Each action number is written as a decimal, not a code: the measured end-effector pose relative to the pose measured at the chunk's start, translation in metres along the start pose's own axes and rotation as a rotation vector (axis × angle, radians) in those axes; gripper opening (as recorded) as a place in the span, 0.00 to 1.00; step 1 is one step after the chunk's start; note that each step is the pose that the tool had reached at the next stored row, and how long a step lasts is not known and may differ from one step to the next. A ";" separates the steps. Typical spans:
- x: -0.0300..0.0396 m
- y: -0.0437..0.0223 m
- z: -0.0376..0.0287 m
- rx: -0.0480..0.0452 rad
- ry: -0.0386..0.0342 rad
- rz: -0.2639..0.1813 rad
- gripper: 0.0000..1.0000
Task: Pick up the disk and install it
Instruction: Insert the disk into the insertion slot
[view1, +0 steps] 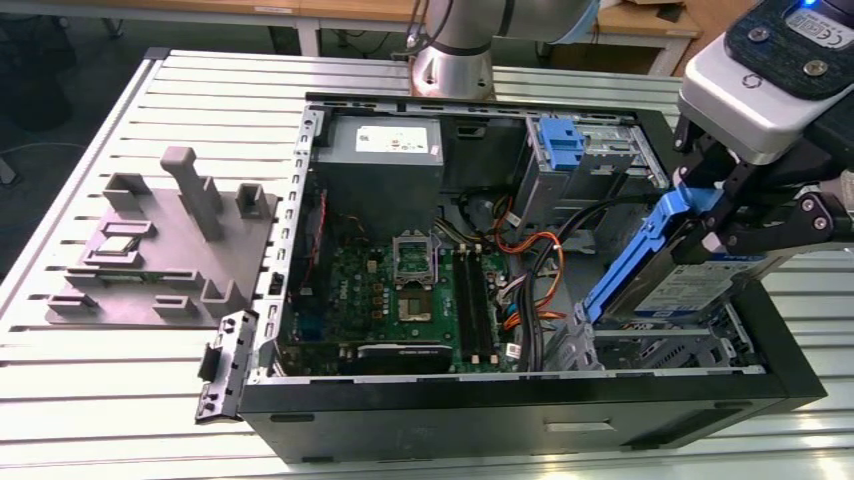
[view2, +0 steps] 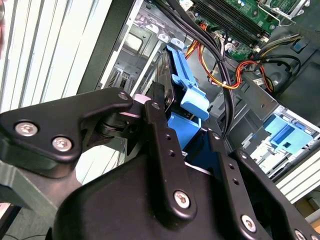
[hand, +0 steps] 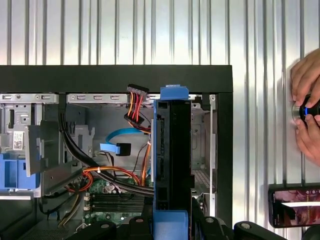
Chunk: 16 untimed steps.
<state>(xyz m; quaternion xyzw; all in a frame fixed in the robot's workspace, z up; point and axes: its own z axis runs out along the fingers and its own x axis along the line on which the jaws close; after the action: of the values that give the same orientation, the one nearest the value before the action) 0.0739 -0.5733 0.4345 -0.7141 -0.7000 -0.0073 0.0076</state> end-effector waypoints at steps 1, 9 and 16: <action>-0.0001 0.0000 0.0005 0.0000 0.0001 0.000 0.36; -0.0003 0.0000 0.0039 0.0001 0.0001 0.000 0.36; -0.0003 0.0000 0.0045 0.0000 0.0000 0.000 0.36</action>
<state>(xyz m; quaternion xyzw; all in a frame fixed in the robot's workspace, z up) 0.0740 -0.5735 0.4300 -0.7139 -0.7002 -0.0073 0.0077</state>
